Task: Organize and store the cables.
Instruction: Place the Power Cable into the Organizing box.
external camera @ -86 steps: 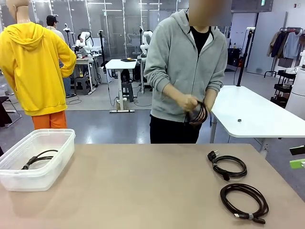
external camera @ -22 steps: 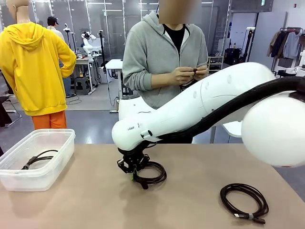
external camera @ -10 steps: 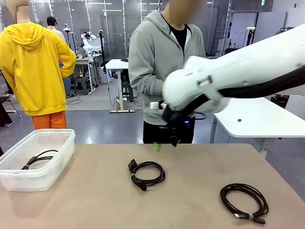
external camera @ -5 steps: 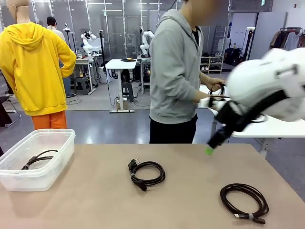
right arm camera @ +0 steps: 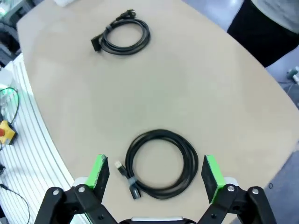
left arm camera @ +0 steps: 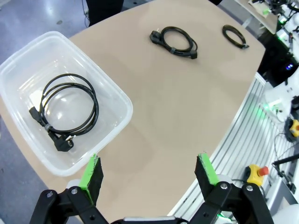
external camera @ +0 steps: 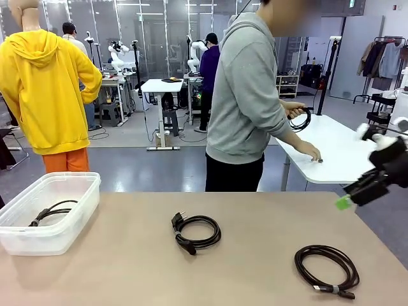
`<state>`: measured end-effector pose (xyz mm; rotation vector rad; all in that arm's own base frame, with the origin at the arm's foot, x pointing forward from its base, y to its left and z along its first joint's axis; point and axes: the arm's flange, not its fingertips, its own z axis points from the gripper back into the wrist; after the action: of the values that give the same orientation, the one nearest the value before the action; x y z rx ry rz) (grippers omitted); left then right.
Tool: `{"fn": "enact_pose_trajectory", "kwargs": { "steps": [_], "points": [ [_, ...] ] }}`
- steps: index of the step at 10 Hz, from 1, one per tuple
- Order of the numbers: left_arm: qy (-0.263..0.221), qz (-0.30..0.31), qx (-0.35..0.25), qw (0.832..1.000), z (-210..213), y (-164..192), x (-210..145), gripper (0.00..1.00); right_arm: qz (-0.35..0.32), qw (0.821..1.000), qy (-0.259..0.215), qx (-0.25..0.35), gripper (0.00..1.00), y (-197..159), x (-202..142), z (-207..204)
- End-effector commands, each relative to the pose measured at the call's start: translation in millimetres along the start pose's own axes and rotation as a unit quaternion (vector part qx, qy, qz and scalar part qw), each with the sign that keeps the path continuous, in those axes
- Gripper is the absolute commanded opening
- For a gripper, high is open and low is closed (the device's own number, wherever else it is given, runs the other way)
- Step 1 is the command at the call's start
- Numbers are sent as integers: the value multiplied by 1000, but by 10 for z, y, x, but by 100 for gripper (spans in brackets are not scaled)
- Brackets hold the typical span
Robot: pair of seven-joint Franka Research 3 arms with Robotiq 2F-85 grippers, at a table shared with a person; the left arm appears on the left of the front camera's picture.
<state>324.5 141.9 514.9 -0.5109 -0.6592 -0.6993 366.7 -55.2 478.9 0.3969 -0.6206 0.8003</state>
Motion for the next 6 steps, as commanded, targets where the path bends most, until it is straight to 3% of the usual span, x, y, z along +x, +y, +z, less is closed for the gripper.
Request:
{"fn": "enact_pose_trajectory", "kwargs": {
  "steps": [1, 2, 3, 4, 6],
  "points": [
    [-12, -6, 0, 1000, -14, -11, -3, 100, 9, 1000, -4, -19, 100, -21, -350, 130],
    [-12, -6, 0, 1000, -14, -11, -3, 100, 7, 999, -37, -35, 100, -61, -484, 173],
    [-12, -6, 0, 1000, -14, -11, -3, 100, -3, 999, -31, -23, 100, -168, -463, 46],
    [-12, -6, 0, 1000, -14, -11, -3, 100, -7, 1000, -16, -21, 100, -128, -300, 226],
    [-12, -6, 0, 1000, -14, -11, -3, 100, -7, 1000, -16, -21, 100, -128, -300, 226]
  ]
}}
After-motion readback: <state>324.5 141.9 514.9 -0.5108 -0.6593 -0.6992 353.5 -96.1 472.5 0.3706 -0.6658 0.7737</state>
